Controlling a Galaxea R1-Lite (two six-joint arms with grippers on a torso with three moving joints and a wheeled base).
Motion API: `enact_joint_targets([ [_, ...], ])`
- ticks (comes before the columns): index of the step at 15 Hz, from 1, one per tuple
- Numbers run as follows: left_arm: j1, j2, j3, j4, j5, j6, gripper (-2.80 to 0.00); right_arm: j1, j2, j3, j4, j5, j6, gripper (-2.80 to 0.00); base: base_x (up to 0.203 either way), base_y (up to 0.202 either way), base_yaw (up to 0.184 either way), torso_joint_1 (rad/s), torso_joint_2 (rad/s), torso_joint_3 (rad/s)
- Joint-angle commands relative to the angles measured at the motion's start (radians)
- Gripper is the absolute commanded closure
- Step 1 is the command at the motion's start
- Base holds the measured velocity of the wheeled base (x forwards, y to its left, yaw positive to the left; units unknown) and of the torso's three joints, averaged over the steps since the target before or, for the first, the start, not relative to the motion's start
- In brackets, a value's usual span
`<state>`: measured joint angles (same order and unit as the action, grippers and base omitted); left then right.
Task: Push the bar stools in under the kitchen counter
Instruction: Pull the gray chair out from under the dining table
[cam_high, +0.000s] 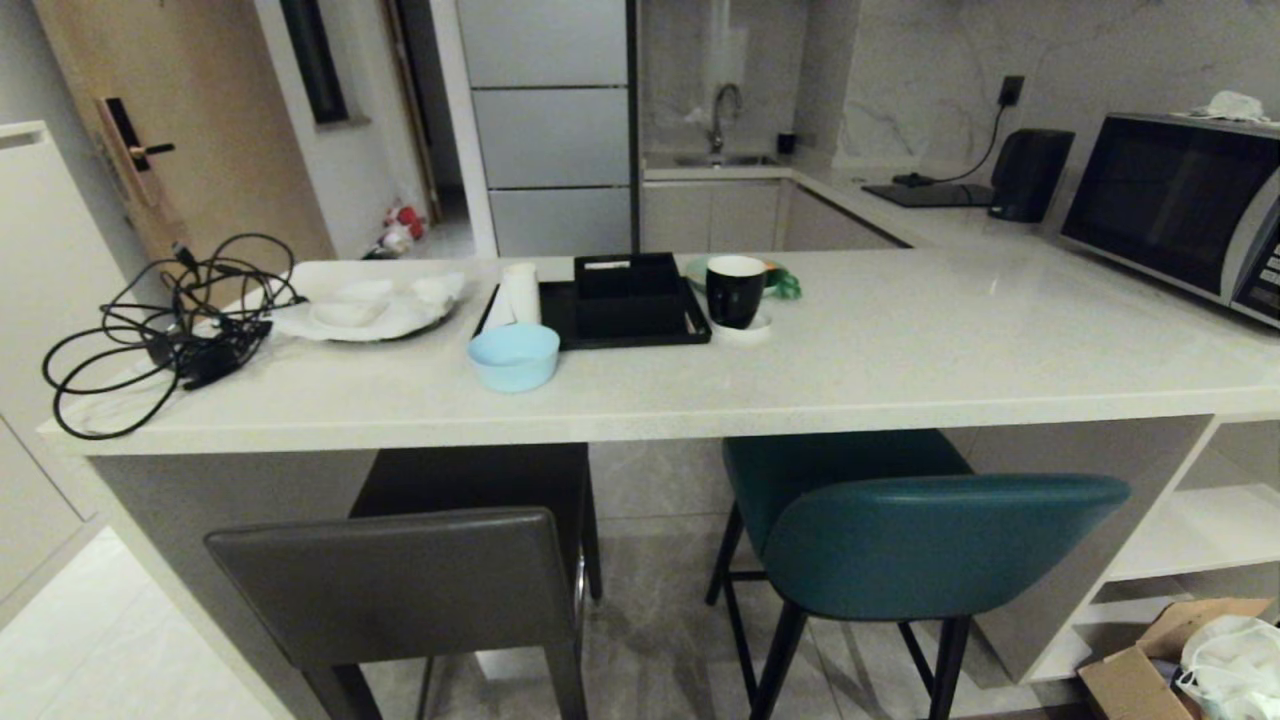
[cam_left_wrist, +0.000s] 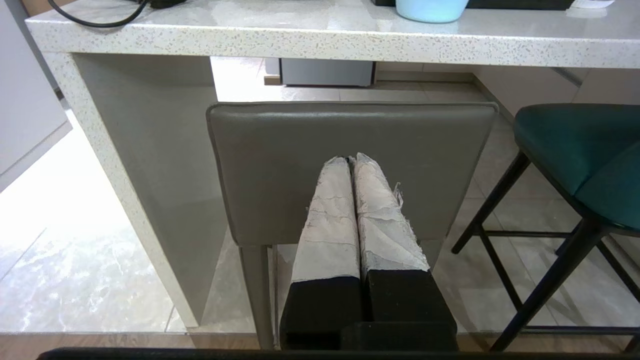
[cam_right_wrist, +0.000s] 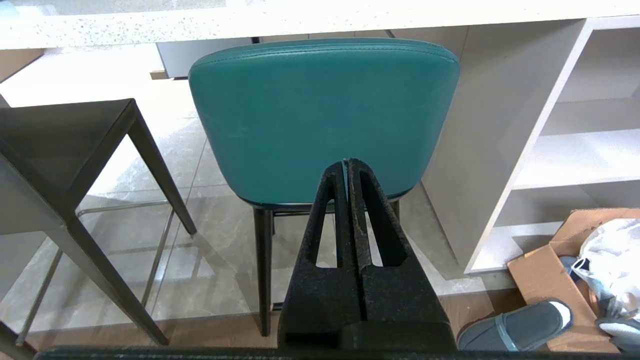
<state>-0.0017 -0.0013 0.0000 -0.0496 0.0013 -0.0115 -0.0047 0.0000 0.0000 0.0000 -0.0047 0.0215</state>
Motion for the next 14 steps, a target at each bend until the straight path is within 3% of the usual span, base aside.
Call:
enact_joint_targets([
  [1, 0.0, 0.001, 0.018, -0.001, 0.0, -0.001, 0.0, 0.0, -0.001, 0.0, 0.0, 0.0, 0.0, 0.0, 0.0, 0.0, 0.0, 0.0, 0.0, 0.0],
  [9, 0.0, 0.001, 0.018, -0.001, 0.0, -0.001, 0.0, 0.0, -0.002, 0.0, 0.0, 0.0, 0.0, 0.0, 0.0, 0.0, 0.0, -0.007, 0.02, 0.01],
  [14, 0.0, 0.001, 0.018, -0.001, 0.0, -0.001, 0.0, 0.0, 0.0, 0.0, 0.0, 0.0, 0.0, 0.0, 0.0, 0.0, 0.0, -0.179, 0.43, 0.236],
])
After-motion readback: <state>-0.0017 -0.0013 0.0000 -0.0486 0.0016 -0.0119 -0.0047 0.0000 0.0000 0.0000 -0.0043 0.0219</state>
